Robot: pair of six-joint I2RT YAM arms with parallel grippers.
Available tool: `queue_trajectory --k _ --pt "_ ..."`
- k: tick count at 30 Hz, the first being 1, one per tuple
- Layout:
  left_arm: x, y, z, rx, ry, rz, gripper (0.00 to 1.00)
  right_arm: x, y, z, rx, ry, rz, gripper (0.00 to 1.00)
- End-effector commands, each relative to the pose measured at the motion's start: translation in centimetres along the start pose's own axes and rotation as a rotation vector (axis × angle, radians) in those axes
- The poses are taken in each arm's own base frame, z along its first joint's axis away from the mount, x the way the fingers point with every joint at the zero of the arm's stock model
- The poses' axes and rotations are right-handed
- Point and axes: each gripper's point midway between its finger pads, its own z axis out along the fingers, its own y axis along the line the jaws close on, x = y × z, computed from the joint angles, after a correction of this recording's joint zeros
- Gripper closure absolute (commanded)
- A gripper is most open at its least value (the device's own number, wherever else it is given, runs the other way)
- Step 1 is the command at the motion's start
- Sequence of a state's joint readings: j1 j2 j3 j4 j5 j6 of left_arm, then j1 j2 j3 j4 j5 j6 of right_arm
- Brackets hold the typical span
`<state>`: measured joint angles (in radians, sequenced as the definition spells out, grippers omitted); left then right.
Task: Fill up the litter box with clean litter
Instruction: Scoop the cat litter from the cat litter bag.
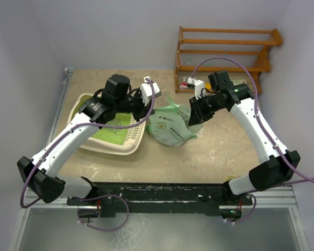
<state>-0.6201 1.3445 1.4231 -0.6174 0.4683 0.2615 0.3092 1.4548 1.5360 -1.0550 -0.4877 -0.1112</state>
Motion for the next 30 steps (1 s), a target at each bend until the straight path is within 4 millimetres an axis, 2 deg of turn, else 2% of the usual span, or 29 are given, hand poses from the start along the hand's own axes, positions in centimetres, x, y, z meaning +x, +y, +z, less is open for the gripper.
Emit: queue_trajectory --k 1,4,8,9,13,19,24,30 --pt "-2.8 -0.3 -0.9 -0.006 -0.075 0.017 0.97 -2.3 -5.1 0.2 0.305 -0.021 -0.086 1.00" --pt "-2.7 -0.2 -0.8 -0.013 -0.071 0.014 0.97 -2.0 -5.3 1.9 0.331 0.012 -0.104 1.00" --pt "-2.5 -0.1 -0.7 -0.020 -0.075 0.012 0.97 0.2 -5.6 4.7 0.307 0.120 -0.093 1.00" --pt "-2.6 -0.1 -0.8 -0.023 -0.078 0.011 0.97 -0.7 -6.3 5.5 0.328 0.086 -0.096 1.00" --pt "-2.4 -0.1 -0.7 -0.022 -0.074 0.006 0.97 -0.7 -7.4 7.1 0.342 0.105 -0.089 1.00" --pt "-1.4 -0.3 -0.1 0.003 -0.044 0.003 0.97 -0.6 -7.2 7.2 0.335 0.118 -0.066 1.00" --pt "-0.5 -0.1 0.8 0.015 -0.013 0.026 0.95 -0.7 -7.4 6.6 0.365 0.099 -0.060 1.00" --pt "0.5 0.2 2.3 0.047 0.016 0.044 0.83 -0.6 -8.8 5.3 0.396 0.080 -0.018 1.00"
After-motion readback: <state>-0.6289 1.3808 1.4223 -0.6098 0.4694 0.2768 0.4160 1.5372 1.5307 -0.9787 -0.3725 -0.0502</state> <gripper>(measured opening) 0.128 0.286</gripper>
